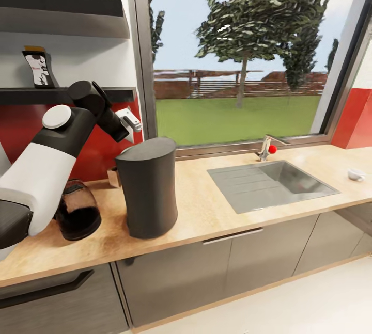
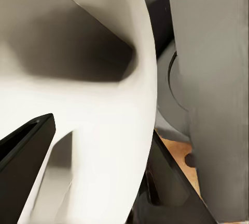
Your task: Set up a coffee station on the kitchen countertop: keep the coffee maker on the countertop, move the bottle of coffee from the kitchen shelf to the counter next to the coffee maker, place a paper coffee filter on top of the coffee maker, put the saucer next to the coffee maker with the coffee cup on the saucer, and place the electric kettle next to the coffee maker.
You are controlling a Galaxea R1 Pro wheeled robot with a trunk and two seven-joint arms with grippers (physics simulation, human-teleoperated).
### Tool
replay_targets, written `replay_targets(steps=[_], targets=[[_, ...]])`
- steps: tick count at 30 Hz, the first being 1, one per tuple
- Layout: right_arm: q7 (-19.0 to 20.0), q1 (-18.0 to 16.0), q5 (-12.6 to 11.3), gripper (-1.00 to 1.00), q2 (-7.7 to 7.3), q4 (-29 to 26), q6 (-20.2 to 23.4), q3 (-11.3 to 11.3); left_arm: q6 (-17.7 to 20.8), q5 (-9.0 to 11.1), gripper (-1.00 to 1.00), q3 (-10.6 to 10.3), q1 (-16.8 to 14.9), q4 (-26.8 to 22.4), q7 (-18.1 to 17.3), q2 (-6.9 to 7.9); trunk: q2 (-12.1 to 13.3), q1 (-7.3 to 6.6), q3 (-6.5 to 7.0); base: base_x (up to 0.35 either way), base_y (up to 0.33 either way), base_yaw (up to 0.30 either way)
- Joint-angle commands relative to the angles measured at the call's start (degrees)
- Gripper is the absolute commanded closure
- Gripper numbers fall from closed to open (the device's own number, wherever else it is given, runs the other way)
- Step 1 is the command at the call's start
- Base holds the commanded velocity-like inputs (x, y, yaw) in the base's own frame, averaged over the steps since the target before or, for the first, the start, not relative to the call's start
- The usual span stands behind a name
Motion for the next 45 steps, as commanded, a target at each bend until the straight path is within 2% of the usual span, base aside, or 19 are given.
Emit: replay_targets(steps=[1,8,13,21,39,42,45], targets=[[0.3,-0.1,0.5,-1.00,0.03,0.0,-0.2,-0.5,0.5,-0.5,1.00,-0.2,-0.1,-0.1,-0.6,0.06,-0.1,0.03,-0.11,0.000,0.000,-0.198],[0.2,-0.1,0.5,-1.00,0.02,0.0,-0.2,-0.5,0.5,-0.5,1.00,-0.2,0.0,-0.1,-0.5,0.13,-0.1,0.03,-0.09,0.000,0.000,-0.030],[0.3,-0.1,0.5,-1.00,-0.43,0.1,-0.1,-0.5,0.6,-2.1,1.00,-0.2,1.6,-1.7,-1.3,-0.09,-0.1,0.03,-0.09,0.000,0.000,0.000],[0.3,-0.1,0.5,-1.00,-0.43,0.1,-0.1,-0.5,0.6,-4.5,1.00,-0.2,1.6,-2.4,-1.3,-0.09,-0.1,0.03,-0.09,0.000,0.000,0.000],[0.3,-0.1,0.5,-1.00,-0.43,0.1,-0.1,-0.5,0.6,-4.5,1.00,-0.2,1.6,-2.4,-1.3,-0.09,-0.1,0.03,-0.09,0.000,0.000,0.000],[0.3,-0.1,0.5,-1.00,0.02,0.1,-0.2,-0.5,0.4,-3.5,1.00,0.0,1.4,-1.5,-0.8,-0.23,-0.1,0.03,-0.09,0.000,0.000,0.000],[0.3,-0.1,0.5,-1.00,-0.23,0.1,-0.1,-0.5,0.3,-2.5,1.00,0.1,1.5,-1.0,-0.7,-0.22,-0.1,0.03,-0.09,0.000,0.000,0.000]])
